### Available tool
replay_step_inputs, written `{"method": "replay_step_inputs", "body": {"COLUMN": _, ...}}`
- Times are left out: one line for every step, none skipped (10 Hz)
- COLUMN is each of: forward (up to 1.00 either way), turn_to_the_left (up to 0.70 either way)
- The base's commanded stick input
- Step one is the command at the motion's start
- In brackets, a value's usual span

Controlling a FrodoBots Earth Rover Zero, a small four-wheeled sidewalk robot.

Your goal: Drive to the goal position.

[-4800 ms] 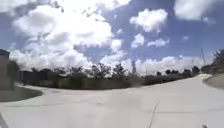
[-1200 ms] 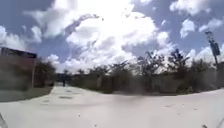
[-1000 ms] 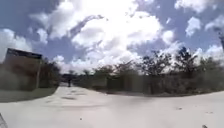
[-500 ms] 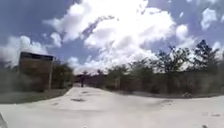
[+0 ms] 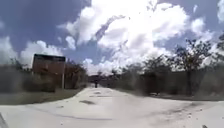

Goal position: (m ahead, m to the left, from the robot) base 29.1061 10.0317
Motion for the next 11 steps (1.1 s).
{"method": "replay_step_inputs", "body": {"forward": 1.0, "turn_to_the_left": 0.0}}
{"method": "replay_step_inputs", "body": {"forward": 1.0, "turn_to_the_left": 0.0}}
{"method": "replay_step_inputs", "body": {"forward": 1.0, "turn_to_the_left": 0.0}}
{"method": "replay_step_inputs", "body": {"forward": 1.0, "turn_to_the_left": 0.0}}
{"method": "replay_step_inputs", "body": {"forward": 1.0, "turn_to_the_left": 0.0}}
{"method": "replay_step_inputs", "body": {"forward": 1.0, "turn_to_the_left": 0.0}}
{"method": "replay_step_inputs", "body": {"forward": 1.0, "turn_to_the_left": 0.0}}
{"method": "replay_step_inputs", "body": {"forward": 1.0, "turn_to_the_left": 0.0}}
{"method": "replay_step_inputs", "body": {"forward": 1.0, "turn_to_the_left": 0.0}}
{"method": "replay_step_inputs", "body": {"forward": 1.0, "turn_to_the_left": 0.0}}
{"method": "replay_step_inputs", "body": {"forward": 1.0, "turn_to_the_left": 0.0}}
